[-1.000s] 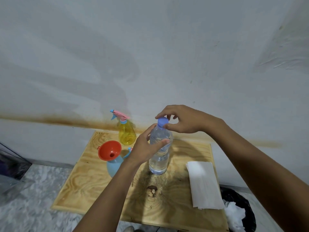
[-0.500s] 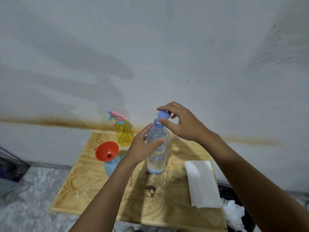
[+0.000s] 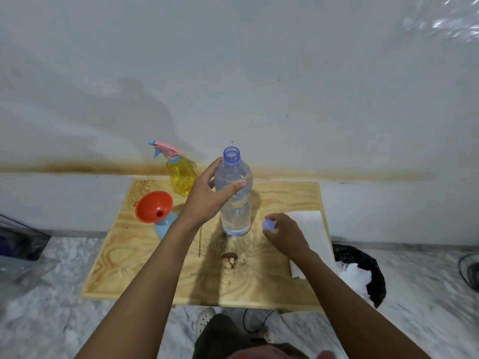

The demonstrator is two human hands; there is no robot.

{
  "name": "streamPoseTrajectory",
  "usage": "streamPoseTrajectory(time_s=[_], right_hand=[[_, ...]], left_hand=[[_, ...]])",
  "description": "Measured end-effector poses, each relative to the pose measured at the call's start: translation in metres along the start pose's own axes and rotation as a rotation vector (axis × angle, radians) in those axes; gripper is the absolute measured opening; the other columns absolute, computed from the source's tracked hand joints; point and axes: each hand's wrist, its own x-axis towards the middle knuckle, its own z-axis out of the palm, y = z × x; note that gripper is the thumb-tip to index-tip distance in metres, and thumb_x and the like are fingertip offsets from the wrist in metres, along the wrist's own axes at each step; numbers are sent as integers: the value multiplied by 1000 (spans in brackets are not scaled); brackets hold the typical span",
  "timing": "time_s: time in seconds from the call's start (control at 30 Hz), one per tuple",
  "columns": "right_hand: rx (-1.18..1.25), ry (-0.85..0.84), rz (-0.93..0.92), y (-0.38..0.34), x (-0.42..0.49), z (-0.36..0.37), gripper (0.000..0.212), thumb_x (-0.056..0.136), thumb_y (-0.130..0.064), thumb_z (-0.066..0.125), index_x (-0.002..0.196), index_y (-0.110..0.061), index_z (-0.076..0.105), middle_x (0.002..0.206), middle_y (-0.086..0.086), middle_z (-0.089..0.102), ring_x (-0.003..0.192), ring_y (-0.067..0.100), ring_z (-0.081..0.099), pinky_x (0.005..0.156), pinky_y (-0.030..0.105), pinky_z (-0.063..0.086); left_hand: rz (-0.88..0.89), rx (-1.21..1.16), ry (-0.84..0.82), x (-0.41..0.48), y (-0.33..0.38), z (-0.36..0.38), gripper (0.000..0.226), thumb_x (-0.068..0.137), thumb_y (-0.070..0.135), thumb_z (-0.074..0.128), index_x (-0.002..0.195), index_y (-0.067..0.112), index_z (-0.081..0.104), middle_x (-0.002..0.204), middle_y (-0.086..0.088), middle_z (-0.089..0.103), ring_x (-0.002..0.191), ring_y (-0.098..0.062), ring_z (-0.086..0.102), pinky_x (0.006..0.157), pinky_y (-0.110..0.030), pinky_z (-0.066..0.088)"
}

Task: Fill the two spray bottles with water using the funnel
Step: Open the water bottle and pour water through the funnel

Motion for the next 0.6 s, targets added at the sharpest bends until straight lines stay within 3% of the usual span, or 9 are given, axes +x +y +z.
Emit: streamPoseTrajectory(time_s=[0.17, 0.43, 0.6], right_hand=[[-56, -119, 104, 30, 5, 35, 34, 91, -19, 65, 124, -11, 64, 126, 11, 62, 120, 27, 57, 97, 33, 43], [-178, -134, 121, 42, 5, 48, 40, 92, -26, 64, 130, -18, 58, 128, 5, 53, 119, 24, 56, 89, 36, 47], [-94, -40, 153, 18, 0, 29, 62, 88, -45, 69, 143, -25, 49, 144, -3, 51, 134, 18, 48, 104, 38, 44]], left_hand=[[-6, 2, -4, -1, 4, 2, 45, 85, 27, 78, 126, 38, 61, 121, 14, 69, 113, -9, 65, 101, -45, 52], [-49, 12, -4, 3, -4, 0, 64, 79, 43, 80, 137, 37, 53, 131, 14, 64, 121, -12, 62, 102, -45, 52], [-54, -9, -11, 3, -4, 0, 64, 79, 39, 81, 137, 37, 53, 130, 14, 65, 121, -12, 62, 101, -44, 53]])
